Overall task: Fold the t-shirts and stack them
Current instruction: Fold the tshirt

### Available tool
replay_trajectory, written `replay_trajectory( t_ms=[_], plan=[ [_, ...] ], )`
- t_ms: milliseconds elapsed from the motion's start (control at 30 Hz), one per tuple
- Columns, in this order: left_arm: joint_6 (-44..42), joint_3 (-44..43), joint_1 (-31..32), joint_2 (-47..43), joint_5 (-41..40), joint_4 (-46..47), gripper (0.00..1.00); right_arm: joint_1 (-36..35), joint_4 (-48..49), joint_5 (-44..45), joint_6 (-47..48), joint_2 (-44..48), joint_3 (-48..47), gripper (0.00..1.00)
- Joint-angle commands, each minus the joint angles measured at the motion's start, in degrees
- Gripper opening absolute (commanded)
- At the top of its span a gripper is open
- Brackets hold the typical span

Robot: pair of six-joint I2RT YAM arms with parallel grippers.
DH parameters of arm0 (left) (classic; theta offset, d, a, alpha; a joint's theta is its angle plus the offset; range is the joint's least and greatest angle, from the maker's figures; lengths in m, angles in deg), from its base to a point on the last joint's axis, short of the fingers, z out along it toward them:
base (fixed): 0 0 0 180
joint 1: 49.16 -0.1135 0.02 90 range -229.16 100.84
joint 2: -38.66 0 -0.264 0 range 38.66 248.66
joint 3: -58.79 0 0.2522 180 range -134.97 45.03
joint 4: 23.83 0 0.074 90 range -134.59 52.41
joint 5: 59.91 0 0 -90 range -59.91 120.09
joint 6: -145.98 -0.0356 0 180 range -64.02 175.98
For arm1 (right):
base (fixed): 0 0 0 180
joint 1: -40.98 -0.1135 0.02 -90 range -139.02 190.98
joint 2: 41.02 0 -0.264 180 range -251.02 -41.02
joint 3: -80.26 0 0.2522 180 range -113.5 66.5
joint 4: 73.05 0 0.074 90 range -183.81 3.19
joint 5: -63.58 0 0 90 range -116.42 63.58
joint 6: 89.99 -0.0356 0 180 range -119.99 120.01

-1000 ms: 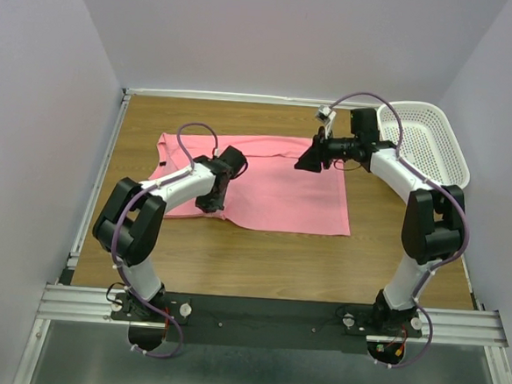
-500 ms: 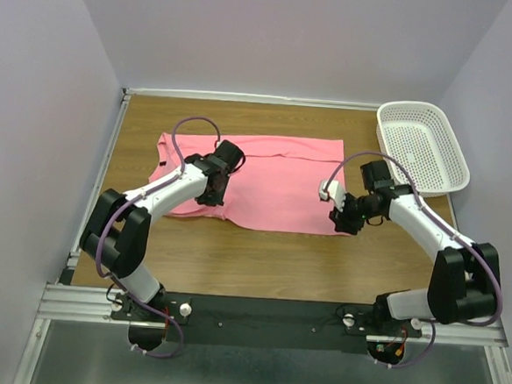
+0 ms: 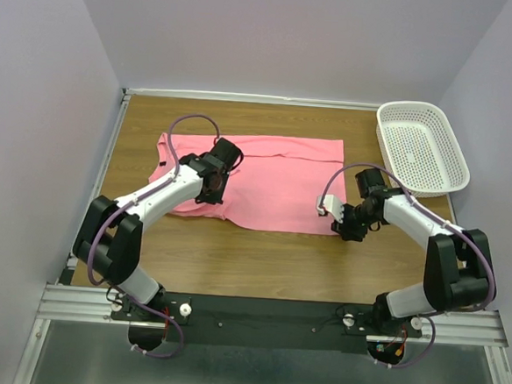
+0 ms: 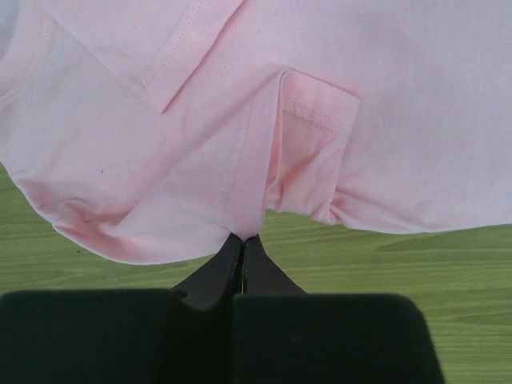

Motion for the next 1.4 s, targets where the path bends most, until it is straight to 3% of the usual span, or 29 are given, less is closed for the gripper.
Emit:
replay_trajectory(
  t_ms=[0,133,167,233,700,1367],
  plan=[
    [0.8,-0.5,0.2,-3.1,1.9,-0.7,0.00,0.3,2.6,1.4,0.5,-2.0,1.2,0.43],
    [2.7,-0.1,-0.2,-5.8,3.0,-0.8,0.00,0.3,3.5,0.2,-0.3,-2.9,1.3,0.24],
    [3.5,0.5,-0.9,-7.2,3.6,-0.6,0.00,0.3,3.5,0.0,-0.4,-2.5,1.3,0.12],
    [4.2,1.9,-2.8,-9.7,5.5,0.5,0.00,0.3,3.5,-0.6,-0.8,-1.2,1.4,0.00],
    [8.2,6.6,-13.3,-22.7,6.6,1.0,0.00,0.7,2.9,0.8,-6.9,7.8,-1.2,0.01],
    [5.5,5.0,-20.5,-23.0,5.5,4.9,0.00,5.1,3.1,-0.7,-8.9,0.7,-10.0,0.01]
  ],
)
